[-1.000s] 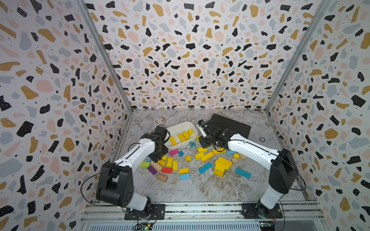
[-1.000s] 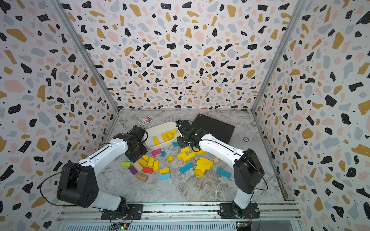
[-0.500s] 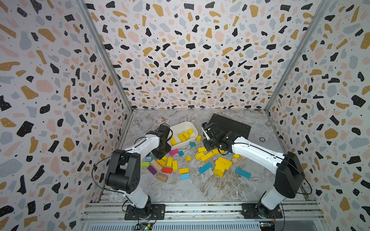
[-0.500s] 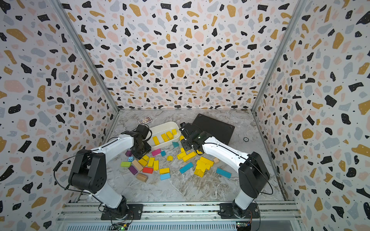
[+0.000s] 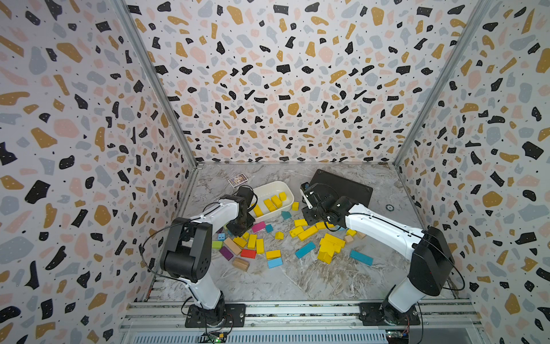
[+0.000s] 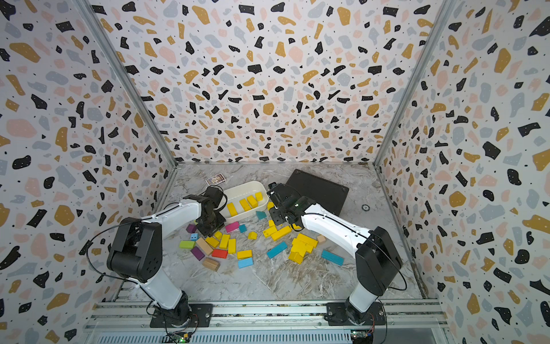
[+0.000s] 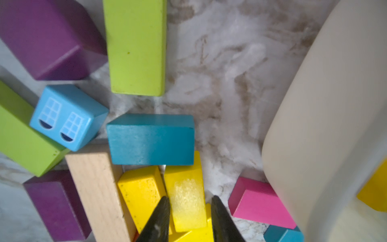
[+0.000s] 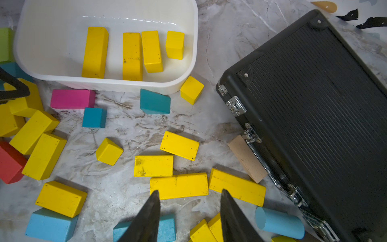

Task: Pick out the yellow building blocks
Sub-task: Pick up the building block from the center of the board.

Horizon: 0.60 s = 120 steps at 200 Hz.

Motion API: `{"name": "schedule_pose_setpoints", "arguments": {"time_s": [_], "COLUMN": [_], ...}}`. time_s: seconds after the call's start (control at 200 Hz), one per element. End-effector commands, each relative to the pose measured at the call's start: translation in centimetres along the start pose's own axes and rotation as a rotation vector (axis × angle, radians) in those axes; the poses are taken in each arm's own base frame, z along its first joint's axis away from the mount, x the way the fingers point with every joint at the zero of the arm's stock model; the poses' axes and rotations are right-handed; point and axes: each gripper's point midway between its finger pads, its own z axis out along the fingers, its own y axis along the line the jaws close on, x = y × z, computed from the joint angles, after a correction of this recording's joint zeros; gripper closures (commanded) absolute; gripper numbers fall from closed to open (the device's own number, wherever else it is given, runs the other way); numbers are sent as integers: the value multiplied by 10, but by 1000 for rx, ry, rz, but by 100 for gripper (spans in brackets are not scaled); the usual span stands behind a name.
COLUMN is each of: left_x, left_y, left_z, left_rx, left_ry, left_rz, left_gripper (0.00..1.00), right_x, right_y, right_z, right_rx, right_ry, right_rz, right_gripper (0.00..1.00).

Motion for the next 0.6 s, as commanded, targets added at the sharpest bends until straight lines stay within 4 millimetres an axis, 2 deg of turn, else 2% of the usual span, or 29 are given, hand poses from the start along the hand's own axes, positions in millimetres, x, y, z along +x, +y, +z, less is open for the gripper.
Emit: {"name": "schedule_pose_setpoints", "arguments": {"time_s": [0.0, 0.115, 0.2, 0.315, 0.471, 0.596], "left_x": [-3, -2, -3, -4, -7, -12], "left_y": [1, 4, 6, 6, 7, 11], "left_z": [2, 4, 6, 6, 3, -9], "left_rx": [-18, -34, -43, -44, -51, -55], "left_ry": [3, 0, -3, -9, -28, -62], "left_rz": [-5, -4, 1, 10, 24, 38], "left_gripper": [64, 59, 59, 68, 75, 83], "right_x": [1, 2, 2, 0, 0, -1], "right_y": [-3, -3, -3, -2, -2, -3], "right_z": [-9, -8, -9, -9, -9, -11], "right_rx": [9, 10, 9, 6, 6, 7], "right_ry": [-3, 1, -1, -4, -6, -11], "right_rz": [4, 6, 7, 9, 10, 10], "right_gripper": [52, 52, 52, 52, 52, 52]}}
